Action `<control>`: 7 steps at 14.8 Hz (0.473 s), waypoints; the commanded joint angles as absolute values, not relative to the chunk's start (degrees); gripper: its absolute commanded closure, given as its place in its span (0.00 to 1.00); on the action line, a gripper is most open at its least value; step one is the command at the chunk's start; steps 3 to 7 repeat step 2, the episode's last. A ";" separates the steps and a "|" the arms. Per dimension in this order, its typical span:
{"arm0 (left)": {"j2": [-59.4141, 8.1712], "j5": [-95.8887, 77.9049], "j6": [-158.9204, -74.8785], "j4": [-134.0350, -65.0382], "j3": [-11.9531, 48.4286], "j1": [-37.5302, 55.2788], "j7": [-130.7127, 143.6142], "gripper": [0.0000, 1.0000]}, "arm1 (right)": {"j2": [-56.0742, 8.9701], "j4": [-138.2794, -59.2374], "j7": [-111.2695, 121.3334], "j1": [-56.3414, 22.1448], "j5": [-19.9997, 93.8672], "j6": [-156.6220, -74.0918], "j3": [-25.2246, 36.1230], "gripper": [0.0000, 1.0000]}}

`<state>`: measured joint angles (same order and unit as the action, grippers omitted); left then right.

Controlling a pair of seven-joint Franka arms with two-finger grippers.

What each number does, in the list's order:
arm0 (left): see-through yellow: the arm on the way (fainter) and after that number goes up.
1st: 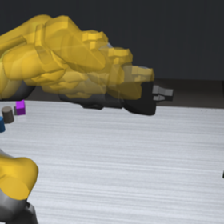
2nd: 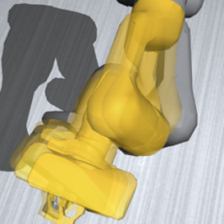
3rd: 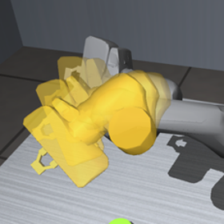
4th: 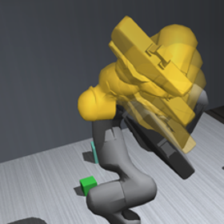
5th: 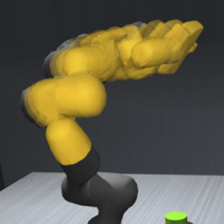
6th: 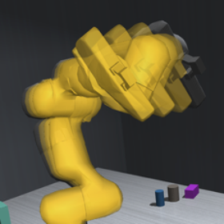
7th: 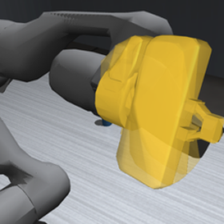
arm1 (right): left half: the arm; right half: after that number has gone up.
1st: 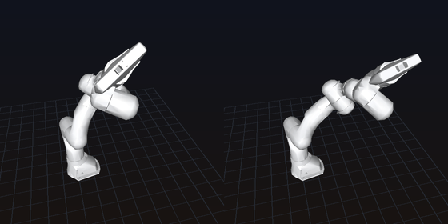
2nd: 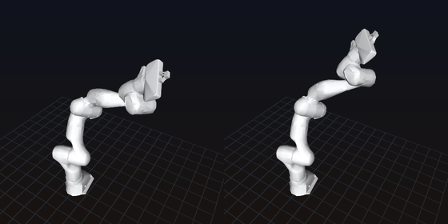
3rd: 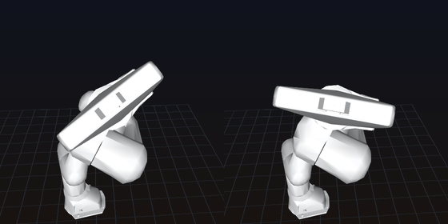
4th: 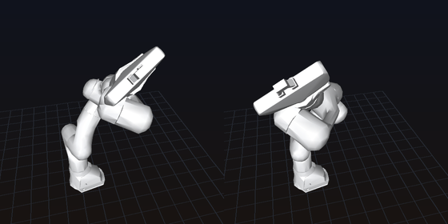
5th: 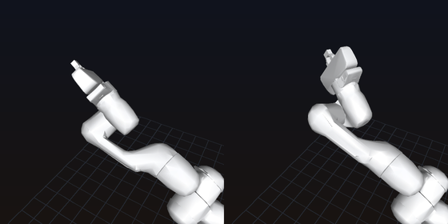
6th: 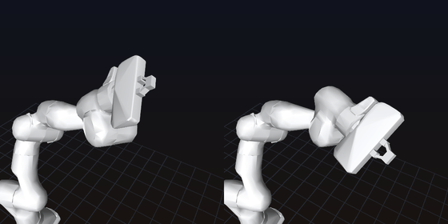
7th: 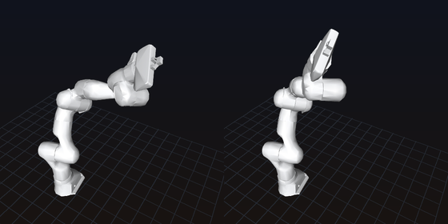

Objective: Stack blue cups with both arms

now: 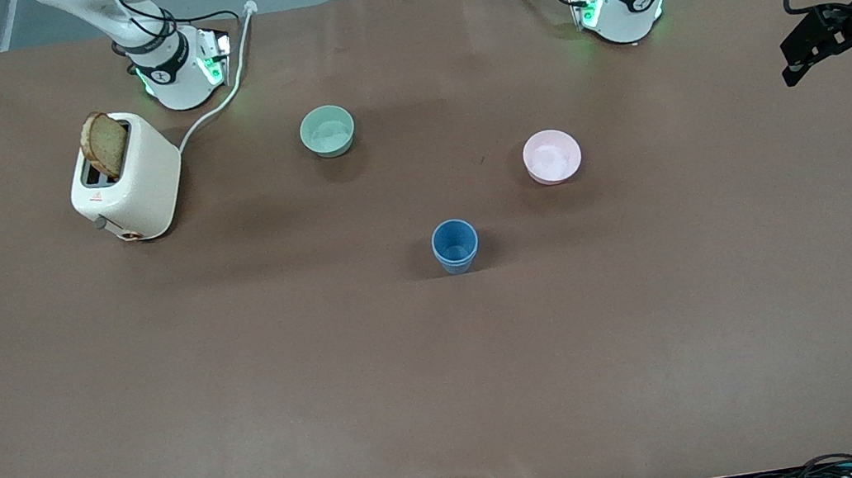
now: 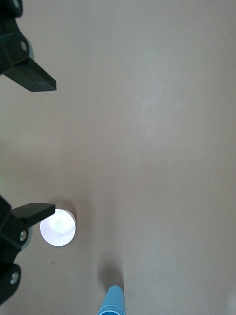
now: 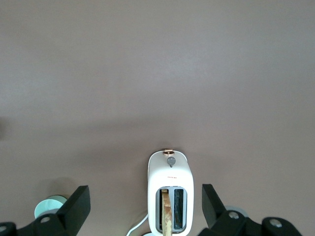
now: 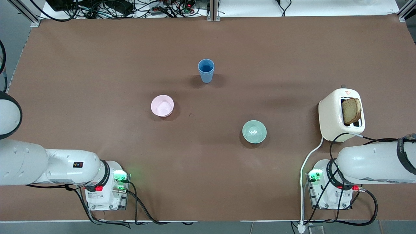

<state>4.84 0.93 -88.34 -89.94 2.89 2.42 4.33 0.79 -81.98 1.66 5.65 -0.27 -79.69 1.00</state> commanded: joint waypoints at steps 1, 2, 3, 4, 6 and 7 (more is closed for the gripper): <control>5.19 1.23 -87.19 -89.12 3.08 2.02 3.43 0.00 | 1.32 -83.14 3.16 5.80 -0.44 -80.51 1.75 0.00; 5.19 1.14 -87.19 -89.12 3.08 2.02 3.43 0.00 | 1.32 -83.14 3.16 5.80 -0.44 -80.51 1.84 0.00; 5.19 1.14 -87.19 -89.12 3.08 2.02 3.43 0.00 | 1.32 -83.14 3.16 5.80 -0.44 -80.51 1.84 0.00; 5.19 1.14 -87.19 -89.12 3.08 2.02 3.43 0.00 | 1.32 -83.14 3.16 5.80 -0.44 -80.51 1.84 0.00; 5.19 1.14 -87.19 -89.12 3.08 2.02 3.43 0.00 | 1.32 -83.14 3.16 5.80 -0.44 -80.51 1.84 0.00; 5.19 1.14 -87.19 -89.12 3.08 2.02 3.43 0.00 | 1.32 -83.14 3.16 5.80 -0.44 -80.51 1.84 0.00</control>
